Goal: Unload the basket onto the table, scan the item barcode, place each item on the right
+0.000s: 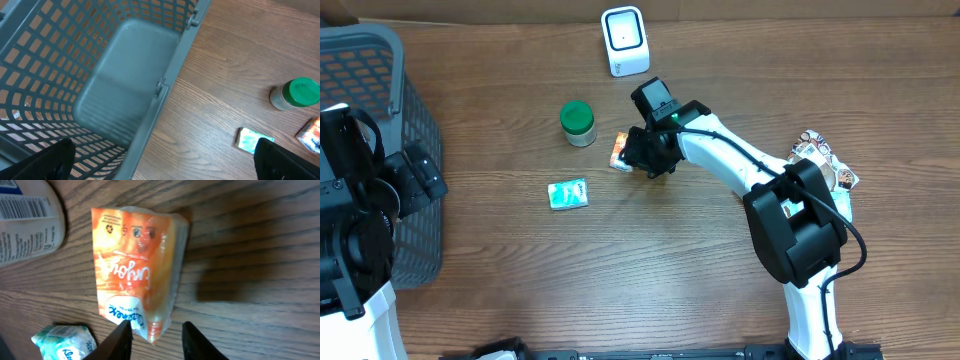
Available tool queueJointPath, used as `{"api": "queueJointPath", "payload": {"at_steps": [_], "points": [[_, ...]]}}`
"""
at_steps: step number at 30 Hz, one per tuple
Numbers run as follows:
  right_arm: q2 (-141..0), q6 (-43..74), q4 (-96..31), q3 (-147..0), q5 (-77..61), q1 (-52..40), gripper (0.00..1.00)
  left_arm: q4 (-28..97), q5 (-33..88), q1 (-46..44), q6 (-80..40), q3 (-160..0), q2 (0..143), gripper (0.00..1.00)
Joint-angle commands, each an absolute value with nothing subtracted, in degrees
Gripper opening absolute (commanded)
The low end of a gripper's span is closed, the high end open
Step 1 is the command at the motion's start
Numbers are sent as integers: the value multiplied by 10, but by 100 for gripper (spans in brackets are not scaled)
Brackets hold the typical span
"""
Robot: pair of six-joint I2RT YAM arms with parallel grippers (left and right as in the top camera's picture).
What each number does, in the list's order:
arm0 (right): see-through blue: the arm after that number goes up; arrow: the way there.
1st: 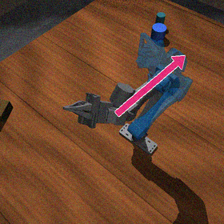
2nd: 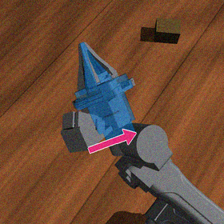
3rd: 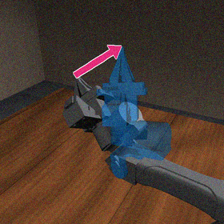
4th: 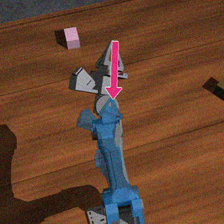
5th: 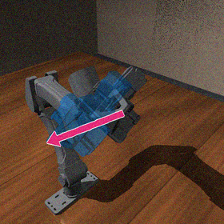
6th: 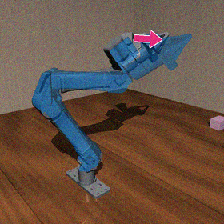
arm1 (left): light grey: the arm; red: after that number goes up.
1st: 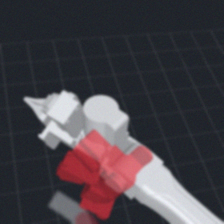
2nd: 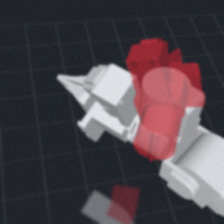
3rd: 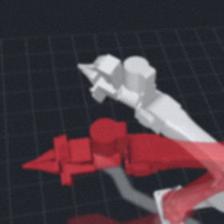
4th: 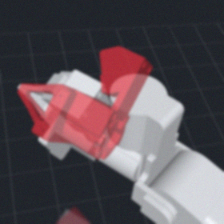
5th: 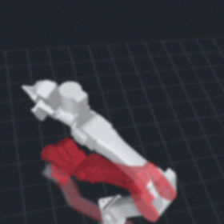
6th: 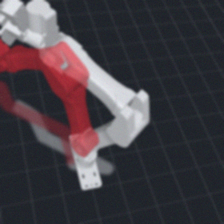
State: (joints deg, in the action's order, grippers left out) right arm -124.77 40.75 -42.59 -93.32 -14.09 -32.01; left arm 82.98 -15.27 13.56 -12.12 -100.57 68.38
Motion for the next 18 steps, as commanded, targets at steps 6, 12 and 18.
{"api": "queueJointPath", "payload": {"at_steps": [6, 12, 18], "points": [[-1291, 422, -408, -937, -121, -329, 27, 829, -158, 138, -133, -1017, 679, 100], [-1293, 421, -415, -937, -122, -328, 14, 829, -158, 138, -133, -1017, 679, 100], [-1286, 377, -433, -938, -163, -306, 4, 829, -158, 138, -133, -1017, 679, 100]]}}
